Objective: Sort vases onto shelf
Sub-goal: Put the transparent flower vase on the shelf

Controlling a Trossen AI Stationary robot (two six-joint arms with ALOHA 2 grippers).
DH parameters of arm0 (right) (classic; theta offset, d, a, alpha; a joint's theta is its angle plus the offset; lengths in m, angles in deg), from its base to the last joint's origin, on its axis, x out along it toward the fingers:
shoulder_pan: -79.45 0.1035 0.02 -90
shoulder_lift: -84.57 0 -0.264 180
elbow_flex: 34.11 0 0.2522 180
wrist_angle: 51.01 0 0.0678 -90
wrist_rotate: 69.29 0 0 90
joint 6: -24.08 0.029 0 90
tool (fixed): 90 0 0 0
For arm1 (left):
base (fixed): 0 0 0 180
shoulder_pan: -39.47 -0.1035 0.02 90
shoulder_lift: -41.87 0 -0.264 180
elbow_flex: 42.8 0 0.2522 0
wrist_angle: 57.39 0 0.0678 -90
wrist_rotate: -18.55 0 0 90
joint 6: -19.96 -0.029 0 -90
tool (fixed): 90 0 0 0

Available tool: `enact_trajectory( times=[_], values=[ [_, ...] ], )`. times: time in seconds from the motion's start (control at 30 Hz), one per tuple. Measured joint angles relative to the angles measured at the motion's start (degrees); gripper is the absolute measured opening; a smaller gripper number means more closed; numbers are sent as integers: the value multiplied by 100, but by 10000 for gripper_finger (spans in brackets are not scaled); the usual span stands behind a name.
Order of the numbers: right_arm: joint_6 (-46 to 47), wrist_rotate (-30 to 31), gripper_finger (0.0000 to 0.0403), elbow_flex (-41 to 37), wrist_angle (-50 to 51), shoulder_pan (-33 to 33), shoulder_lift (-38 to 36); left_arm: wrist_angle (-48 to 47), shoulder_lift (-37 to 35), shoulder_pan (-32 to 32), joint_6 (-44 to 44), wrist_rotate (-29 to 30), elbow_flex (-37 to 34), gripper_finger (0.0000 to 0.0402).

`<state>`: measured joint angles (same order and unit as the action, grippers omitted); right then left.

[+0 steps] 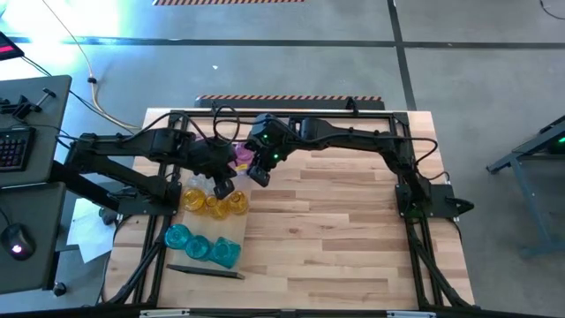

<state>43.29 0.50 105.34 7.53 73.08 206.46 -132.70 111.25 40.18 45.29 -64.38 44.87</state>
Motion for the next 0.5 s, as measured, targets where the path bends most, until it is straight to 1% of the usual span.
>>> enact_trajectory(
  times=[0.5],
  values=[
    [24,2,3,40,13,4,25,-37,7,-3,70,-46,5,9]
  ],
)
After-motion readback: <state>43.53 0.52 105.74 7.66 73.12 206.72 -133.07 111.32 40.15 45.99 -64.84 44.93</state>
